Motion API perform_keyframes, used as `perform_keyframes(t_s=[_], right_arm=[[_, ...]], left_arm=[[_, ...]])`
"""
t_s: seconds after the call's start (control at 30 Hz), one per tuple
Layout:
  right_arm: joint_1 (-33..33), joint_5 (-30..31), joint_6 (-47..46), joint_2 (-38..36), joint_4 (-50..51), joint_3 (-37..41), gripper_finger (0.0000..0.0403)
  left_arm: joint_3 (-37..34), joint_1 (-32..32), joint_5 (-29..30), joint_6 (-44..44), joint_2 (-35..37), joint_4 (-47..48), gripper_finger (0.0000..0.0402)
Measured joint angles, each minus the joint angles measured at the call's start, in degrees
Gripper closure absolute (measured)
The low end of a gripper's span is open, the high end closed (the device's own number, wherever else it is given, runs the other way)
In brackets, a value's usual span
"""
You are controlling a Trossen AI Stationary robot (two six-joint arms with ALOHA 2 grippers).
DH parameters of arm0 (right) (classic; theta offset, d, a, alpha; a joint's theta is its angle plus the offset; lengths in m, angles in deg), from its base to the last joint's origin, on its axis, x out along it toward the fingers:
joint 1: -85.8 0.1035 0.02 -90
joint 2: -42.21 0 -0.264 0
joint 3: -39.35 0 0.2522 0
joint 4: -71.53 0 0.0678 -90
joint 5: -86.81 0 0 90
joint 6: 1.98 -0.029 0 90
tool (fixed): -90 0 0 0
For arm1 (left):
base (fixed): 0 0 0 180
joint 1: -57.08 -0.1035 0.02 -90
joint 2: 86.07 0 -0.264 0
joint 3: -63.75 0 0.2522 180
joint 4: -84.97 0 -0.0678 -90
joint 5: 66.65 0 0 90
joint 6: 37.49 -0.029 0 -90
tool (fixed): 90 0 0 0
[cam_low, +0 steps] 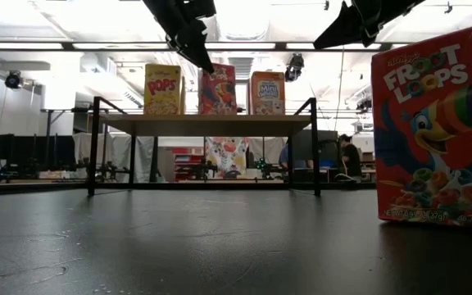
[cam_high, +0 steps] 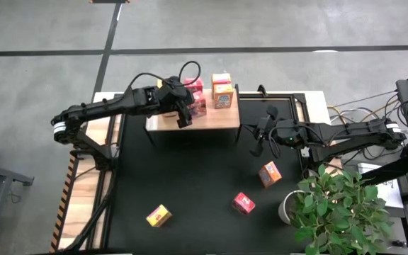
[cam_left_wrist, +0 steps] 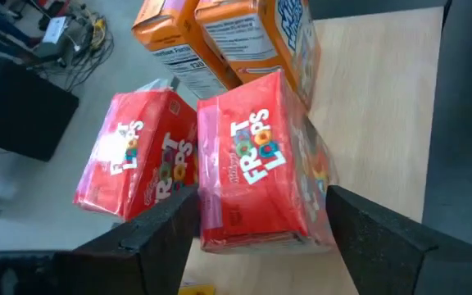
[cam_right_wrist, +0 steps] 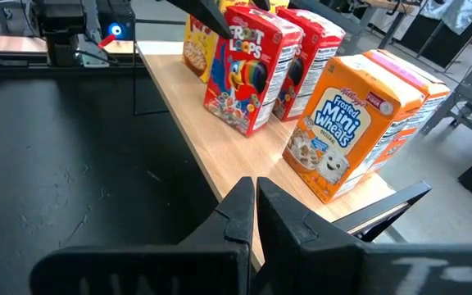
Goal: Stack cereal on shelf
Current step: Put the left red cereal box aligned with the other red cereal box on the shelf
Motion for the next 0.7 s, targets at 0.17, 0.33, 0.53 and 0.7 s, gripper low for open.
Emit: perform_keyframes(t_s=[0.17,0.33,0.53,0.7], right_arm=[[0.0,0.0,0.1,0.0,0.0,0.0,0.0394],[0.0,0.0,0.1,0.0,0.0,0.0,0.0394],[0.0,0.0,0.2,0.0,0.1,1.0,0.0394],[0.0,0.0,0.8,0.0,0.0,1.1,0.0394]], left_arm=[[3.6,0.7,0.0,-0.5,0.0,3.3,0.0143],[9.0,2.1,-0.5,-0.7,0.0,6.5,0.0151],[8.5,2.9,-5.0,-2.3,0.1,7.8,0.0197],[7.4,2.9,-5.0,-3.4,0.0,12.4,0.0279]])
